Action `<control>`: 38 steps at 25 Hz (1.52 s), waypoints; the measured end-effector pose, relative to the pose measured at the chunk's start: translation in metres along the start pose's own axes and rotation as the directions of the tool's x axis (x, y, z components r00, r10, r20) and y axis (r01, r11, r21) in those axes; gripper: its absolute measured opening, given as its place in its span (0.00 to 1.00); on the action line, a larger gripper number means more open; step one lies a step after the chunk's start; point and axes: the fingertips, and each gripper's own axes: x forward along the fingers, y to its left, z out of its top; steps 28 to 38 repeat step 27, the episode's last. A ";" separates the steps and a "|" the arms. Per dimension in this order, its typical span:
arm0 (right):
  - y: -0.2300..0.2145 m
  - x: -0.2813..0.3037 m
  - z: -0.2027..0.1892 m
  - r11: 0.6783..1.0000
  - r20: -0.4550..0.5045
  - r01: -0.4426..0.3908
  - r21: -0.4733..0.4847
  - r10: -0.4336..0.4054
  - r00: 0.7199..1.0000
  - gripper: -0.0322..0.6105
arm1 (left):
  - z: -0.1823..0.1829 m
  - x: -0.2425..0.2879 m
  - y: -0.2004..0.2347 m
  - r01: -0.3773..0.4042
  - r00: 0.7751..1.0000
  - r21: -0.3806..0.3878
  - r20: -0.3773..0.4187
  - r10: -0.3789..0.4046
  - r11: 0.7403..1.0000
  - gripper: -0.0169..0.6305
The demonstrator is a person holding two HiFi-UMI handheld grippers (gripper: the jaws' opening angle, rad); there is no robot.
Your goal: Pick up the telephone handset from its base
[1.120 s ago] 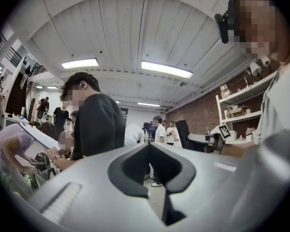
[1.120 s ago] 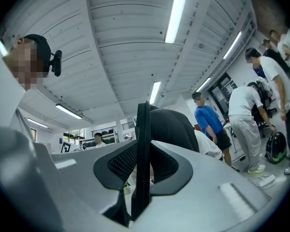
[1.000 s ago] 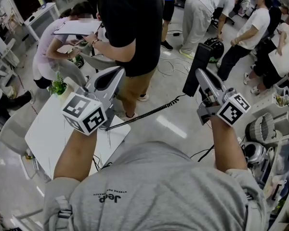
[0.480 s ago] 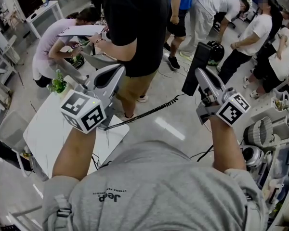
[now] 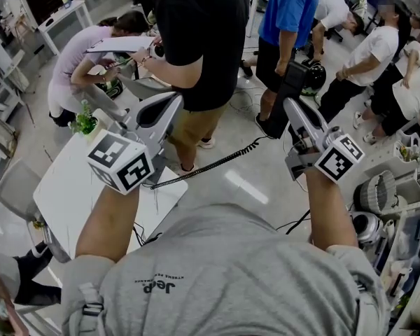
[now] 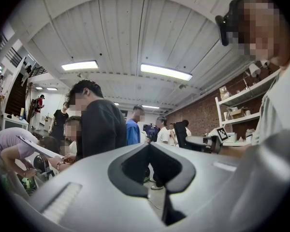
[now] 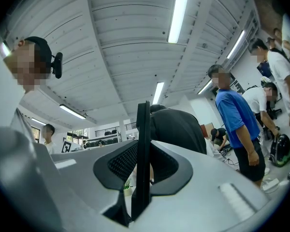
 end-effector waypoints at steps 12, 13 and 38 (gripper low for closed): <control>0.000 -0.001 -0.004 1.000 -0.004 -0.004 -0.002 0.004 1.000 0.17 | -0.005 0.003 -0.003 0.013 1.000 -0.009 -0.016 -0.013 1.000 0.12; 0.000 0.000 -0.004 1.000 -0.005 -0.004 -0.002 0.004 1.000 0.17 | -0.004 0.004 -0.003 0.014 1.000 -0.008 -0.016 -0.014 1.000 0.12; 0.000 0.000 -0.003 1.000 -0.008 -0.013 -0.011 0.013 1.000 0.17 | -0.001 0.009 -0.012 0.039 0.999 0.001 -0.018 -0.039 0.999 0.12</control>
